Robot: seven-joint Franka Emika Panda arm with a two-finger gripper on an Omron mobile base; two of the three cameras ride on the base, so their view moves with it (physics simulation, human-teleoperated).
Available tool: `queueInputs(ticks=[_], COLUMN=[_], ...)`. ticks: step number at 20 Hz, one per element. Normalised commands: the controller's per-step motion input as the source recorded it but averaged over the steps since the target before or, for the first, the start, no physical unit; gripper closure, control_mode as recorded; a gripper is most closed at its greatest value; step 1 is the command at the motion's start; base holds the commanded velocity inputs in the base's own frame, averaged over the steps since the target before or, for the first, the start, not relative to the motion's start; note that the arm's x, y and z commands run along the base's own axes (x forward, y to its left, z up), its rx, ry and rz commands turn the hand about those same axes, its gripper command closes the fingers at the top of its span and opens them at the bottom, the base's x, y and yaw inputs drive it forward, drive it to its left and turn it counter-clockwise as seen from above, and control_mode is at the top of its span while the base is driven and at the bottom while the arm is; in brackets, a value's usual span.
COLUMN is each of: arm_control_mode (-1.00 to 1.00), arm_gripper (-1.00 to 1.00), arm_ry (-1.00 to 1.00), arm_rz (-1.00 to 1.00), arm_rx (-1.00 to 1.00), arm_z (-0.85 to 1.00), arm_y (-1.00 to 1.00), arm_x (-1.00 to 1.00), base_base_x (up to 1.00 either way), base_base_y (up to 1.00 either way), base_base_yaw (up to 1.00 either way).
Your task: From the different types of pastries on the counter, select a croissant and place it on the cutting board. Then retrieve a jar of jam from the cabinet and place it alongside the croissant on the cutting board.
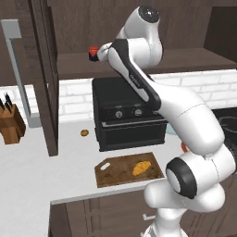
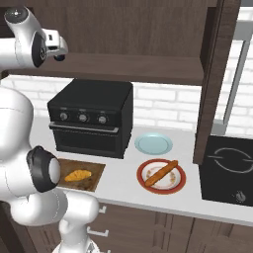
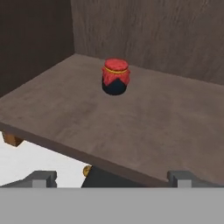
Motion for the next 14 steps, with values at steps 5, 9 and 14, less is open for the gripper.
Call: queueInputs(ticks=[5,9,14], arm_control_mode=[-1.00,-1.00,-1.00], arm_gripper=[-1.00,-1.00,-1.00], arm_ry=[0.00,0.00,0.00], arm_rz=[0.00,0.00,0.00], arm_rx=[0.11,0.01,0.00], arm_z=[0.00,0.00,-0.04], arm_y=[0.17,0.09,0.04], arm_x=[0.25,0.40,0.42], base_base_x=[0.00,0.00,0.00], base_base_y=[0.00,0.00,0.00], base_base_yaw=[0.00,0.00,0.00])
